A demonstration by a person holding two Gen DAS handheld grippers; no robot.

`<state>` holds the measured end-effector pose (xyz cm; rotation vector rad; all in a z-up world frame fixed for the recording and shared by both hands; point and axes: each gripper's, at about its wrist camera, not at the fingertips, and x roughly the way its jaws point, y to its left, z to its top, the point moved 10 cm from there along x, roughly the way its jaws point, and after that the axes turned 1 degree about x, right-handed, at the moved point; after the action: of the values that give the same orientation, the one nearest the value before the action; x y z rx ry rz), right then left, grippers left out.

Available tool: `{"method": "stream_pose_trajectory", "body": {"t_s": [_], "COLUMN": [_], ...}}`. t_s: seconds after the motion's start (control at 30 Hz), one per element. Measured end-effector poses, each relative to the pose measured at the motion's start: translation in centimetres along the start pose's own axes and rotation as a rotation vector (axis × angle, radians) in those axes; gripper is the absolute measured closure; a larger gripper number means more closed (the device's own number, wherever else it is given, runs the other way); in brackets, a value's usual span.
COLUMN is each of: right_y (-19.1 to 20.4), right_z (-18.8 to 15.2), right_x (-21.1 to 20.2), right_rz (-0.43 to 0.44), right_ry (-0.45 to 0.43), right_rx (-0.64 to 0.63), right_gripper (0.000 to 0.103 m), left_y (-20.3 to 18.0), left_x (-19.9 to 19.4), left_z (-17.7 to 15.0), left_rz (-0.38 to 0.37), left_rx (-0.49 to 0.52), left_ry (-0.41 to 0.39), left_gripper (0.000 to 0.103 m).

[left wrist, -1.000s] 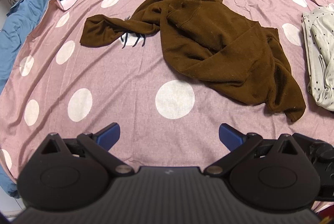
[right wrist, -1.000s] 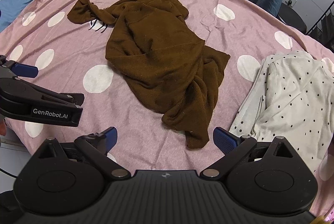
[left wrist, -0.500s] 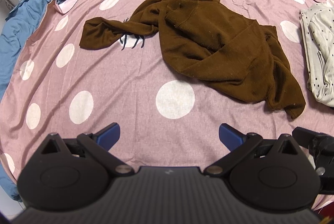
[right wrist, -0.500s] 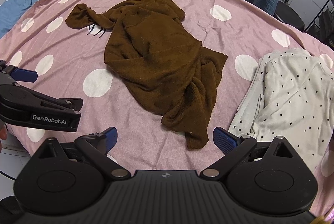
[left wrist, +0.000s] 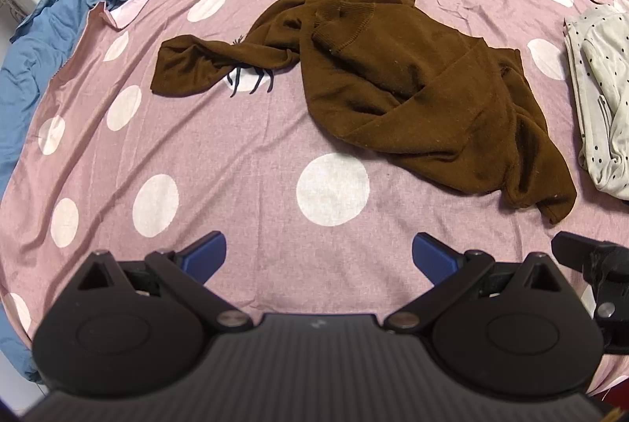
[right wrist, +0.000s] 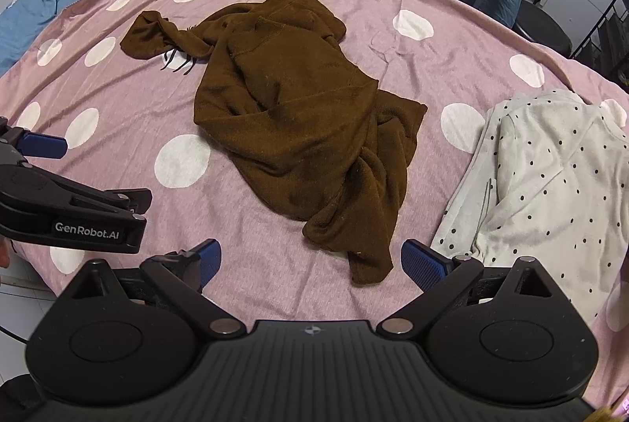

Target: Fold small clothes

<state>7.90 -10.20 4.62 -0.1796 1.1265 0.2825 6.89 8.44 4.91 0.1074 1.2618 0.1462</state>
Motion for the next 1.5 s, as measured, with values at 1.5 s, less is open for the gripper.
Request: {"method": "stream_pose_trajectory", "body": {"t_s": [1.5], "right_y": [6.2], "right_z": [15.8], "right_x": [10.8], "right_rz": [0.049], "right_ry": [-0.258], "right_rx": [-0.283], "right_gripper": [0.0], "left_y": [9.4], "left_x": [5.4], "left_z": [5.5], "left_rz": [-0.12], "left_rx": [-0.052], "left_ry": [-0.177], "left_gripper": [0.014]}}
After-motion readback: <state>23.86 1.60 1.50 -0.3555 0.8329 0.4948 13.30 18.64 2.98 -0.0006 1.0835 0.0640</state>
